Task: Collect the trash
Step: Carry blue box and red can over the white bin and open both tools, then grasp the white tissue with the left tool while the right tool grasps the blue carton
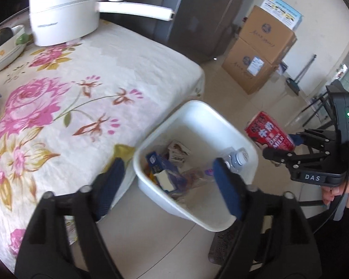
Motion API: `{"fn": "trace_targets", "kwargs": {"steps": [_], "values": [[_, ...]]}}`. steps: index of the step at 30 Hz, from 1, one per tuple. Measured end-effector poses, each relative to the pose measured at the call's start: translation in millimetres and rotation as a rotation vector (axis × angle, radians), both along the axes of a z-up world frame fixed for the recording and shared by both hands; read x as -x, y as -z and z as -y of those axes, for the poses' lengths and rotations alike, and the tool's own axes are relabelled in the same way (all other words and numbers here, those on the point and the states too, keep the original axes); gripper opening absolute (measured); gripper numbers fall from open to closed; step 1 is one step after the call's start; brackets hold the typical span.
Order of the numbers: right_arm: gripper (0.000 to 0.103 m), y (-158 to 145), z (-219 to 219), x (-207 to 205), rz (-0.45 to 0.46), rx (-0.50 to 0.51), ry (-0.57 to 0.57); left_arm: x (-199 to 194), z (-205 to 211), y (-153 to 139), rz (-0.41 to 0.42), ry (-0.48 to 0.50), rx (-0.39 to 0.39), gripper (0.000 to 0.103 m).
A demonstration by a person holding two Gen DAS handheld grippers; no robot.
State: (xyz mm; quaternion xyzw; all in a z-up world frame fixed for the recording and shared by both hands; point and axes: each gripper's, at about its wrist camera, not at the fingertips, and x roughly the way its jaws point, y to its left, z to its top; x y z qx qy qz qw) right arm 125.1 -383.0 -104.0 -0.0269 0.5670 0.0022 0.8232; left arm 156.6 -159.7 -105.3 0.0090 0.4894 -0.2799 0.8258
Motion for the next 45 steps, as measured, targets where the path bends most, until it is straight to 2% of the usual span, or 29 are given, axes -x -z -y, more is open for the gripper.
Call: {"fn": "trace_targets", "kwargs": {"steps": [3,7,18,19,20,22,34,45], "values": [[0.052,3.4,-4.5,-2.4,-0.008,-0.002,-0.012,-3.2,-12.5,-0.6,-0.017,-0.041,-0.048,0.097],[0.052,8.4,-13.4,-7.1,-0.026,-0.004,-0.022,-4.9,-35.5,-3.0,-0.013,-0.087,-0.082,0.102],[0.053,17.7,-36.2,-22.6,-0.059,-0.008,-0.032,-5.1,-99.2,-17.3,-0.012,-0.193,-0.079,0.102],[0.059,17.6,-37.3,-24.6,-0.061,-0.01,-0.024,-4.7,-104.3,-18.4,-0.011,-0.201,-0.077,0.102],[0.07,16.6,-38.4,-25.7,-0.059,-0.009,-0.018,-3.9,-109.9,-19.6,-0.01,-0.21,-0.074,0.102],[0.078,12.3,-41.5,-27.4,-0.038,-0.015,-0.007,-3.6,-119.0,-20.9,-0.012,-0.226,-0.072,0.102],[0.082,-5.1,-81.1,-44.2,0.008,-0.037,-0.043,1.9,-181.3,-26.3,-0.008,-0.326,-0.064,0.102],[0.084,-14.1,-150.9,-68.2,0.044,-0.051,-0.134,4.1,-252.6,-28.2,-0.006,-0.45,-0.047,0.102]]}}
